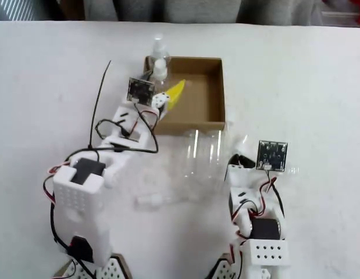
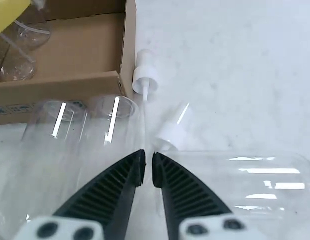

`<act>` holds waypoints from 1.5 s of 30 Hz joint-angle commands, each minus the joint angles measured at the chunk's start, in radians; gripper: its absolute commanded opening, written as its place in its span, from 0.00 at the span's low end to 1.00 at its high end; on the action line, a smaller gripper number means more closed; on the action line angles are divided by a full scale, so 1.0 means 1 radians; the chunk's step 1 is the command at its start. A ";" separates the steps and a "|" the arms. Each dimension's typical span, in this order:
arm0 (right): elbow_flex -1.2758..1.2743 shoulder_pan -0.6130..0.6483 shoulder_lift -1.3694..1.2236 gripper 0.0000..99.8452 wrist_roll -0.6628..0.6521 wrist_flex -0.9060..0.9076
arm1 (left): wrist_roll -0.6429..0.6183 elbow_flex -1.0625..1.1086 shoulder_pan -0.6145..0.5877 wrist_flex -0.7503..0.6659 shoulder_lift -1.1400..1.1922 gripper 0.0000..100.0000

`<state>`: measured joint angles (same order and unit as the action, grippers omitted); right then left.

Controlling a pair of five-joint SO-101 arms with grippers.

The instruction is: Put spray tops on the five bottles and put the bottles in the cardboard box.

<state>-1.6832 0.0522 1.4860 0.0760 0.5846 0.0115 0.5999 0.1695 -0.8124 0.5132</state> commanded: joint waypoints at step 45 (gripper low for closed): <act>-0.012 -0.002 0.002 0.02 -0.012 -0.022 | -0.006 0.207 -0.035 0.180 -0.509 0.35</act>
<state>-1.6832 0.0522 1.4860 0.0760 0.5846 0.0115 0.7871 0.1204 -0.6375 0.1312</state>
